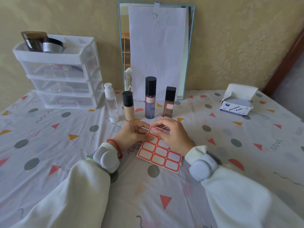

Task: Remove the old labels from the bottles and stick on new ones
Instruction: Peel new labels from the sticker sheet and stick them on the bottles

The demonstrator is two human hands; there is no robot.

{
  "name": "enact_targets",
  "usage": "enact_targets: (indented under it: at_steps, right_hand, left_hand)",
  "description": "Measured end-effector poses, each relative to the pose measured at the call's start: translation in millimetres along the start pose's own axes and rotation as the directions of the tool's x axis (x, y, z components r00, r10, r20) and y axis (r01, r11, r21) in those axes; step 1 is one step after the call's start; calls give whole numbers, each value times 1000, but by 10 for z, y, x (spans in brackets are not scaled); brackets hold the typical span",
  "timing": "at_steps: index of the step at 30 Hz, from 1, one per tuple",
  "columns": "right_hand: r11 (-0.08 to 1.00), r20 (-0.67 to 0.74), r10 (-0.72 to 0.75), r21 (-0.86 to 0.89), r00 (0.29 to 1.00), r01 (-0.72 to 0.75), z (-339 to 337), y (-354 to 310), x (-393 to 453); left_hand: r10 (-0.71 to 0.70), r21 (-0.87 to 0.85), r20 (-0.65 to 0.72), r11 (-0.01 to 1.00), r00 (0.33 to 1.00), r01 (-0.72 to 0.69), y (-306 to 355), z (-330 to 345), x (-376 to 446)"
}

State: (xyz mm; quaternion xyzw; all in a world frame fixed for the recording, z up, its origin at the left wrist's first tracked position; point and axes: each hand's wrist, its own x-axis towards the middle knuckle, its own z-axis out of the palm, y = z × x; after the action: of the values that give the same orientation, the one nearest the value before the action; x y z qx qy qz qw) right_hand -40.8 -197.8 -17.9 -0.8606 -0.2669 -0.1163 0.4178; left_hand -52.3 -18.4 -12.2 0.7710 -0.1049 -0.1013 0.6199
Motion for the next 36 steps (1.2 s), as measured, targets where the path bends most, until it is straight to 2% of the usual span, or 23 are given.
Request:
enact_targets:
  at_steps: [11, 17, 22, 27, 36]
  right_hand:
    - [991, -1, -75, -113, 997, 74, 17, -6, -18]
    - [979, -54, -130, -168, 990, 119, 26, 1, -33]
    - [984, -81, -139, -127, 987, 128, 28, 17, -28]
    - [998, -57, -58, 5, 997, 58, 37, 23, -29]
    - [996, -26, -17, 82, 1000, 19, 12, -1, -38]
  left_hand:
    - [-7, 43, -10, 999, 1000, 8, -29, -5, 10]
    - [-12, 17, -7, 1000, 1000, 12, -32, -10, 19]
    - [-21, -11, 8, 1000, 1000, 21, -36, -20, 13]
    - [-12, -59, 48, 998, 999, 15, -34, -27, 12]
    - [-35, -98, 58, 994, 998, 40, -5, -28, 8]
